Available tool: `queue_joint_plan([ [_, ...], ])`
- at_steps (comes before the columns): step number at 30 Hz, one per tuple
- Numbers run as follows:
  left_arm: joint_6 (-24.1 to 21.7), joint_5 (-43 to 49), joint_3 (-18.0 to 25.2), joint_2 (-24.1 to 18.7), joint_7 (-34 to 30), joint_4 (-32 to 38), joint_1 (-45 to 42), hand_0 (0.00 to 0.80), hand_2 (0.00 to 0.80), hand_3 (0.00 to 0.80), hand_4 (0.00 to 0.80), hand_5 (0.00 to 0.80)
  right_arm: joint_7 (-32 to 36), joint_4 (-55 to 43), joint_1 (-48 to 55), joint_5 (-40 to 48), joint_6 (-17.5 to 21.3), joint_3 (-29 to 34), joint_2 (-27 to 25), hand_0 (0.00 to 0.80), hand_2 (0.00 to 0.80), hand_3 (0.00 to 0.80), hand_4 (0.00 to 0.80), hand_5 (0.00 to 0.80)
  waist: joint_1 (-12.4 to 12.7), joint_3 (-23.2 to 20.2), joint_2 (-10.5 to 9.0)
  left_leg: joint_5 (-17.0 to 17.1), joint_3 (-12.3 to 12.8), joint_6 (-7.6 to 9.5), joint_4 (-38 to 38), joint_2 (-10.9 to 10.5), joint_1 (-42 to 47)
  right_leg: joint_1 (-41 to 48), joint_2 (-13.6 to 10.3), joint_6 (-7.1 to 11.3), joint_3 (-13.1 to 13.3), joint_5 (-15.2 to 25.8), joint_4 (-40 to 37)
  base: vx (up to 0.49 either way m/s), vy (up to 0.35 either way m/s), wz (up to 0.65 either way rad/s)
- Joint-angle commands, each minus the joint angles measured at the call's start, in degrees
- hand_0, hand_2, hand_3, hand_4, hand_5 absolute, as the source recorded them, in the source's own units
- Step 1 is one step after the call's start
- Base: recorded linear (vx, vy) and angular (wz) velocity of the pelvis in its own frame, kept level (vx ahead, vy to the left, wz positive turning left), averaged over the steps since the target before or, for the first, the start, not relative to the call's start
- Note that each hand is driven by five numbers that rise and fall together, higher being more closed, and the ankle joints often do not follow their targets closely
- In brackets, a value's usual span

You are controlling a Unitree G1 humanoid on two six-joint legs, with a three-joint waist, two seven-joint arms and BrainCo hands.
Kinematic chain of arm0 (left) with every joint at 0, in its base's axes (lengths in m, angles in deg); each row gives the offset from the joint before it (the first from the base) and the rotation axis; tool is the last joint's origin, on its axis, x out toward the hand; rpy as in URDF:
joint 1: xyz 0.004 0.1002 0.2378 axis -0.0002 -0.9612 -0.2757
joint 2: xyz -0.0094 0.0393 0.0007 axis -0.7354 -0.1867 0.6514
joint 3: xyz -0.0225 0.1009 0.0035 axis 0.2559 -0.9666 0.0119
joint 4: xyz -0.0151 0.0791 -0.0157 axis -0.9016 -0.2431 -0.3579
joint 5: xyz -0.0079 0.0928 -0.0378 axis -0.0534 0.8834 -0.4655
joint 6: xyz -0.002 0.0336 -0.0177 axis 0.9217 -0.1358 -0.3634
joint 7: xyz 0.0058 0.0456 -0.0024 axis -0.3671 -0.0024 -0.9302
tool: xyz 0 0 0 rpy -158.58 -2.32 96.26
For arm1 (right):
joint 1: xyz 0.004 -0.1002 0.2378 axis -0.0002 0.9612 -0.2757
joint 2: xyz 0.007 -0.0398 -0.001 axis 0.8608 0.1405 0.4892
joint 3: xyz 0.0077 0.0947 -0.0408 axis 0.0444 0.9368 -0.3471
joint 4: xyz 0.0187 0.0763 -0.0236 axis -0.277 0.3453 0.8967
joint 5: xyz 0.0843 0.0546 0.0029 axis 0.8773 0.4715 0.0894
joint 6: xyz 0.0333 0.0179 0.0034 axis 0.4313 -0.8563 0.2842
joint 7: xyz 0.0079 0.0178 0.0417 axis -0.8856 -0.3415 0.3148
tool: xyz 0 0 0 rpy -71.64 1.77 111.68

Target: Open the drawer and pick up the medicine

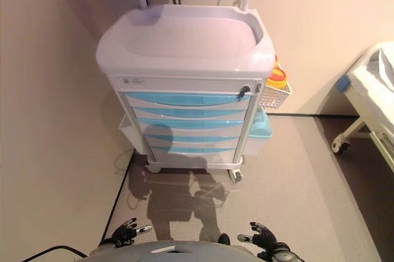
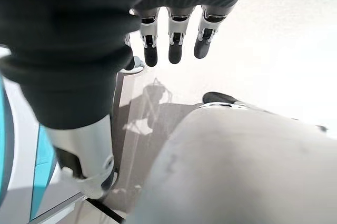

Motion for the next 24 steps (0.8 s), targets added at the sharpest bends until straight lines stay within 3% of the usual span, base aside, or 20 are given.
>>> queue_joint_plan([
  [1, -2.3, -5.6, 2.0, 0.8, -0.8, -1.5, 5.7, 0.000, 0.000, 0.000, 0.000, 0.000, -0.3, -0.7, -4.6, 0.3, 1.4, -0.9, -0.6, 0.000, 0.000, 0.000, 0.000, 0.000, -1.2, 4.5, 0.94, -3.6, 1.5, 2.96, 0.8, -3.5, -3.5, 1.7, -1.3, 4.55, 0.7, -7.2, 5.7, -0.025, 0.066, -0.15],
  [7, -4.7, -11.0, 1.2, 0.5, -2.3, 0.9, 8.9, 0.000, 0.000, 0.000, 0.000, 0.000, -0.6, -2.5, -6.6, 1.6, 1.1, -1.4, -2.2, 0.000, 0.000, 0.000, 0.000, 0.000, -2.1, 8.5, 1.40, -3.8, 2.6, 3.68, 3.4, -3.6, -7.1, -3.2, -1.8, 4.55, 2.2, -7.1, 8.9, -0.066, 0.070, -0.18],
  [11, -6.3, -16.0, 1.2, 0.4, -3.7, 3.1, 13.3, 0.000, 0.000, 0.000, 0.000, 0.000, -1.3, -4.2, -8.8, 3.0, 1.3, -1.9, -3.2, 0.000, 0.000, 0.000, 0.000, 0.000, -3.3, 13.4, 1.11, -4.7, 4.3, 4.19, 9.4, -3.8, -12.6, -8.6, -2.2, 4.64, 4.3, -7.4, 13.6, -0.084, 0.075, -0.21],
  [13, -6.3, -16.0, 1.2, 0.4, -3.7, 3.1, 13.3, 0.000, 0.000, 0.000, 0.000, 0.000, -1.3, -4.2, -8.8, 3.0, 1.3, -1.9, -3.2, 0.000, 0.000, 0.000, 0.000, 0.000, -3.2, 13.4, 1.11, -4.8, 4.4, 4.19, 9.5, -3.7, -12.7, -8.8, -2.2, 4.64, 4.4, -7.5, 13.7, -0.042, 0.033, -0.26],
  [16, -8.5, -23.1, 2.0, -0.1, -6.0, 6.4, 18.3, 0.000, 0.000, 0.000, 0.000, 0.000, -1.6, -5.8, -11.0, 4.6, 1.9, -2.4, -4.0, 0.000, 0.000, 0.000, 0.000, 0.000, -4.4, 17.8, 0.07, -6.3, 6.4, 4.91, 17.3, -3.4, -20.0, -15.5, -2.5, 4.58, 6.9, -7.2, 18.3, -0.111, 0.072, -0.14],
  [24, -14.4, -32.6, 1.5, -4.0, -9.5, 14.7, 28.1, 0.000, 0.000, 0.000, 0.000, 0.000, -1.4, -7.4, -12.1, 7.3, 2.7, -4.7, -5.6, 0.000, 0.000, 0.000, 0.000, 0.000, -6.5, 22.1, -1.79, -10.8, 7.7, 5.71, 30.2, -2.3, -31.8, -26.1, -1.5, 3.45, 10.1, -7.7, 25.3, -0.060, 0.007, -0.31],
])
